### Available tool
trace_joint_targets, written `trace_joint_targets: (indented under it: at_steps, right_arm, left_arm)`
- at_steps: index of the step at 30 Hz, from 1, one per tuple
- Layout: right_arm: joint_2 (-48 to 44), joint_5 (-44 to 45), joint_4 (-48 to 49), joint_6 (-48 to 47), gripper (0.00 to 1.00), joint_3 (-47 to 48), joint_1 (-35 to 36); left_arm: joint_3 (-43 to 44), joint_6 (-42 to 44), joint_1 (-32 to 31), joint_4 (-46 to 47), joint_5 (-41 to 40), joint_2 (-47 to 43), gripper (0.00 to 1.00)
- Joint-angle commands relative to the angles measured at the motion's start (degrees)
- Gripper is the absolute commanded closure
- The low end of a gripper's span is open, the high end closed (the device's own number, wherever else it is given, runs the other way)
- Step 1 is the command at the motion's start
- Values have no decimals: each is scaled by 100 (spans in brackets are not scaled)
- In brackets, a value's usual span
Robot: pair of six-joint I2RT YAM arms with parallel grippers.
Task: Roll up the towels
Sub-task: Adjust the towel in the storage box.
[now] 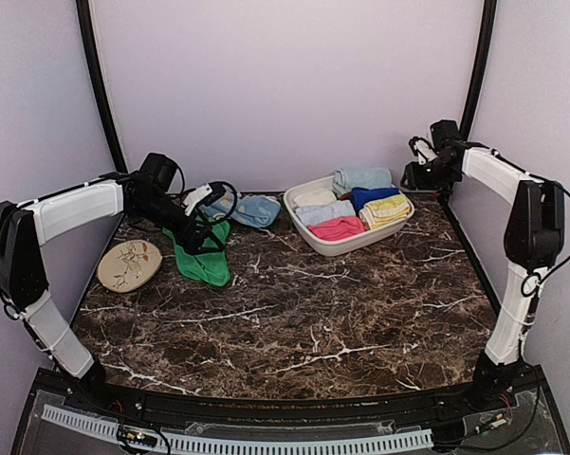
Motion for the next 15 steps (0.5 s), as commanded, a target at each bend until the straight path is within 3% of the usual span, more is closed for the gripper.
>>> trace_joint_targets:
  at_steps: [1,7,15]
  right_arm:
    - [-180,-40,333,-24,59,-413,187]
    - [-18,-264,663,271,98,-916,301]
    - [694,-41,556,353,100,-469,266]
  left_arm:
    - [-38,-168,158,307,-352,-461,3]
    - [-47,-248,284,438,-614,-473,2]
    - [-84,-210,360,419,-839,-462,3]
